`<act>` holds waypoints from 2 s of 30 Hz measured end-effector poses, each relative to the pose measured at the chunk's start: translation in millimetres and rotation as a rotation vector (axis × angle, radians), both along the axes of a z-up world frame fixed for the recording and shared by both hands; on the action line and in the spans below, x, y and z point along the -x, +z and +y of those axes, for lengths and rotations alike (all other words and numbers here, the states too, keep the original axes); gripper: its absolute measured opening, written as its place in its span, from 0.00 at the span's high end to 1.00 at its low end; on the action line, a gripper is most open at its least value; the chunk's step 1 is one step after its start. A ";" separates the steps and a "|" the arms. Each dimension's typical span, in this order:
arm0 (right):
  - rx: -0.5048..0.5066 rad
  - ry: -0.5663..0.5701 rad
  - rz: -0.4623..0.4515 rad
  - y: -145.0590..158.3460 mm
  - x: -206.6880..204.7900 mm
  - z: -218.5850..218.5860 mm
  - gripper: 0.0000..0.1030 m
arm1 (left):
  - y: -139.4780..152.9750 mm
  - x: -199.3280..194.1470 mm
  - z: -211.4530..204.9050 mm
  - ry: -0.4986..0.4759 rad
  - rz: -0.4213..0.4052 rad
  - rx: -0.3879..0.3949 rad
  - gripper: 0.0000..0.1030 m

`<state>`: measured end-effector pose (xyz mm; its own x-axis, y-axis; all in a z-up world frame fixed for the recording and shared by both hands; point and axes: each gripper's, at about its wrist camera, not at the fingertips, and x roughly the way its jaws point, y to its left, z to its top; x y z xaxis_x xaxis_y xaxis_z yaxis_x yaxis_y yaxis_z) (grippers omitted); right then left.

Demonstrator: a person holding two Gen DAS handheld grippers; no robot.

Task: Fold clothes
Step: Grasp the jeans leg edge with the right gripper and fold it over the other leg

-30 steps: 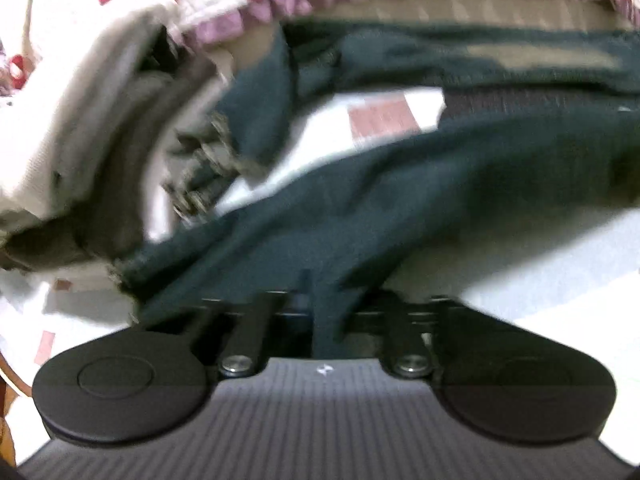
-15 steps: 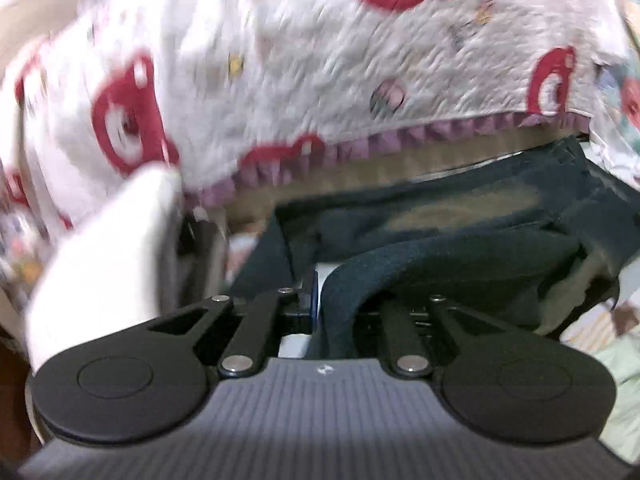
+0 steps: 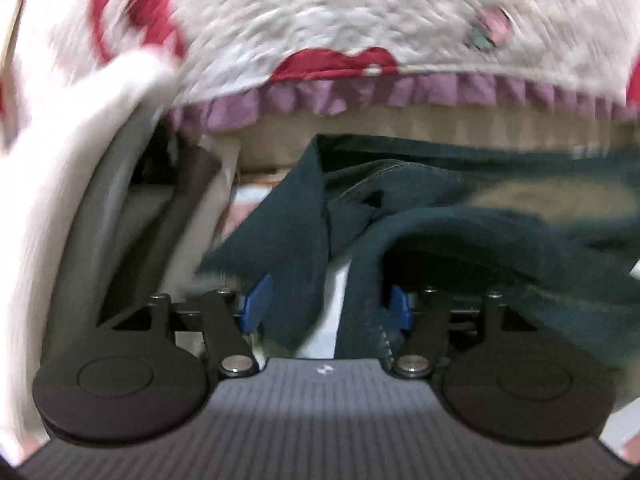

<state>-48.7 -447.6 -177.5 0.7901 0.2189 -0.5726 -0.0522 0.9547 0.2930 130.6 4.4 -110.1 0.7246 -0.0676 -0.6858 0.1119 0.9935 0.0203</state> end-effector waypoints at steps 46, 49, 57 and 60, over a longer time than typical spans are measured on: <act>-0.020 0.339 -0.279 22.0 -53.9 46.2 0.95 | 46.2 80.3 101.7 0.063 0.192 0.192 0.85; 0.021 0.306 -0.165 -4.2 -68.8 53.2 0.95 | 11.3 57.9 107.8 0.172 0.318 0.175 0.83; 0.093 0.147 -0.039 -23.5 -81.0 48.1 0.61 | -33.2 65.8 108.3 0.324 0.193 0.042 0.52; 0.058 0.157 0.004 -25.8 -81.8 46.6 0.60 | -27.2 75.5 114.1 0.397 0.118 0.017 0.46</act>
